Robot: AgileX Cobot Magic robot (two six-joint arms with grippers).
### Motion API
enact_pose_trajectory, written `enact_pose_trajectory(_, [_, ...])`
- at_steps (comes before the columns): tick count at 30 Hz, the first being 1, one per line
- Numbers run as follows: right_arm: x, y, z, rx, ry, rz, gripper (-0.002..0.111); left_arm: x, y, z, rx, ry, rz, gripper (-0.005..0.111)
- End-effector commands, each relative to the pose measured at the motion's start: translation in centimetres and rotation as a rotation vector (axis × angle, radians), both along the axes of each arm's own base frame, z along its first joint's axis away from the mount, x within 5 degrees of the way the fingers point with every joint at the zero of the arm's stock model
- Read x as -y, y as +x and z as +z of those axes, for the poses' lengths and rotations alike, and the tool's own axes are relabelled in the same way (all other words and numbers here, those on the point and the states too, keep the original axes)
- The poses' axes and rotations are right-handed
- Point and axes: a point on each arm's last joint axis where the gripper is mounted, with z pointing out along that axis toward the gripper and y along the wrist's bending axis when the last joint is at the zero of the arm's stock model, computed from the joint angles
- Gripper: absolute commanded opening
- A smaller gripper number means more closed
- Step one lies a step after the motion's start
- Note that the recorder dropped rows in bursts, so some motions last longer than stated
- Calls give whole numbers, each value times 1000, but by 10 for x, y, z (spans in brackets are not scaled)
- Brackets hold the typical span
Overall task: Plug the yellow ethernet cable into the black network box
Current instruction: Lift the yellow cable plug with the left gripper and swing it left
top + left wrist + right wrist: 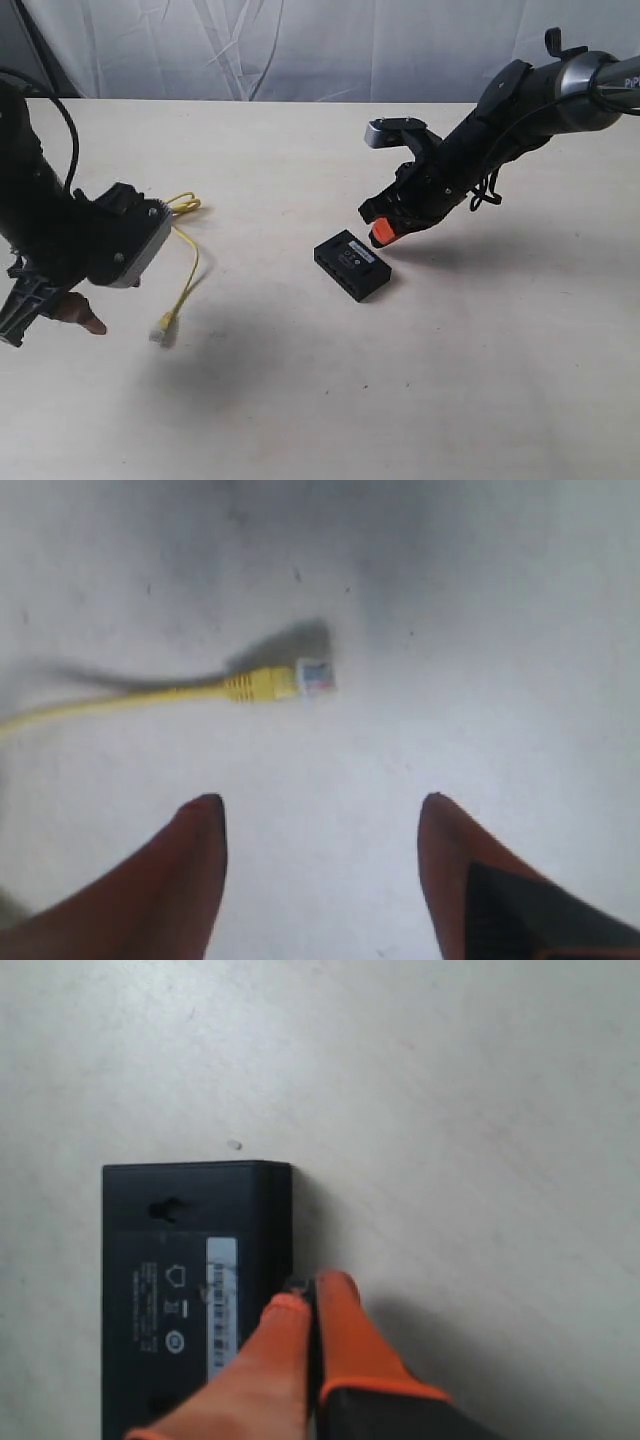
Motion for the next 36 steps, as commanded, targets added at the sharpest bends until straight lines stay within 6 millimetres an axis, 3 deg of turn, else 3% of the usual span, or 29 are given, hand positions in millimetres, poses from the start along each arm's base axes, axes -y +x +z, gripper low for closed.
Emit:
enact_pose_trajectory(1, [0, 0, 1, 4, -3, 14, -1, 12, 7, -2, 113, -93, -168, 54])
enact_pose_trajectory(9, [0, 2, 1, 18, -4, 2, -1, 38, 12, -35, 198, 131, -508, 54])
enact_pose_trajectory(16, [0, 2, 1, 18, -5, 3, -1, 42, 14, -51, 183, 152, -545, 54])
enact_pose_trajectory(31, [0, 2, 1, 23, -8, 3, -1, 59, 6, -60, 157, 159, -616, 51])
enact_pose_trajectory(34, [0, 2, 1, 23, -8, 3, -1, 59, 5, -61, 151, 163, -622, 46])
enact_pose_trajectory(36, [0, 2, 1, 22, -7, 1, -1, 58, 5, -62, 148, 166, -626, 37])
